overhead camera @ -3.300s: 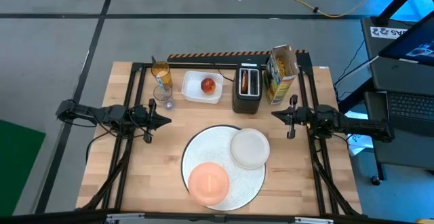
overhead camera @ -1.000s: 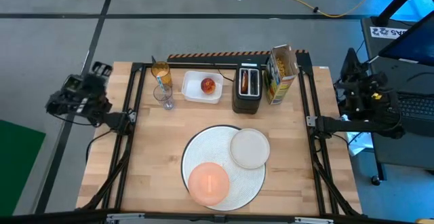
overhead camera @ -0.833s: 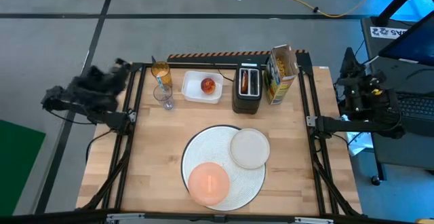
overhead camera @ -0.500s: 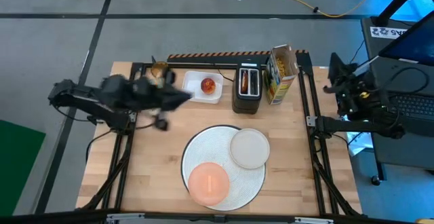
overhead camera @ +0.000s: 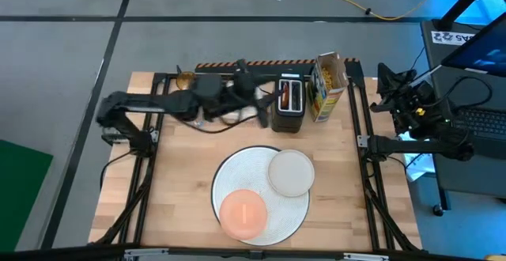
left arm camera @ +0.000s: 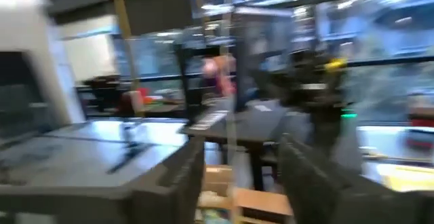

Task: Arrange a breakfast setting
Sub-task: Pour the cereal from the cereal box into the pink bowl

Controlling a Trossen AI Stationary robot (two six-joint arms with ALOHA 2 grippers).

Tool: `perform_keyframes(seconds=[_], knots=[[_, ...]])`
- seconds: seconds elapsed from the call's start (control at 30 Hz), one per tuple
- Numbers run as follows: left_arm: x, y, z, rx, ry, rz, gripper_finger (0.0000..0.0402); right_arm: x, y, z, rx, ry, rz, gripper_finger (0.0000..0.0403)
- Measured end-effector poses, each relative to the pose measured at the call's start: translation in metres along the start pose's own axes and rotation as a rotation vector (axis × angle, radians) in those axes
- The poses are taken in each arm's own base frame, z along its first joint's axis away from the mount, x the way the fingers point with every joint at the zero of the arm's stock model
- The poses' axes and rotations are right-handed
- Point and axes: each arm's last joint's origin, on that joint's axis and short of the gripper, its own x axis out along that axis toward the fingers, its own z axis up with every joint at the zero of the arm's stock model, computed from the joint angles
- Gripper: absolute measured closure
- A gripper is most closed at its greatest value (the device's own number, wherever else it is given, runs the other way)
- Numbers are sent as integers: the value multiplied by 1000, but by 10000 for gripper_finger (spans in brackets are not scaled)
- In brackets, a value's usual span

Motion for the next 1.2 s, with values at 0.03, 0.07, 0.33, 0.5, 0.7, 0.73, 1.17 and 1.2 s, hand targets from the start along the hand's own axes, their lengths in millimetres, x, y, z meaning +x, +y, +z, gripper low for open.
perform_keyframes(seconds=[0.03,0.07,0.33,0.5,0.7,0.73,1.17,1.2], knots=[[8,-1,-2,8,14,22,192,3,1,3,-20,24,11,403],[17,-1,-6,20,39,35,170,5,2,5,-52,60,22,403],[72,0,-32,-31,252,71,57,37,16,31,-363,377,111,403],[100,-8,-54,-21,310,30,27,52,21,42,-558,572,130,403],[122,-18,-80,-23,334,17,16,61,27,43,-707,757,213,402],[124,-18,-84,-35,335,14,16,61,28,42,-719,778,229,400],[157,-35,-139,-89,287,15,20,64,30,14,-881,1012,218,366],[157,-34,-139,-89,288,33,20,65,28,12,-884,1036,203,366]])
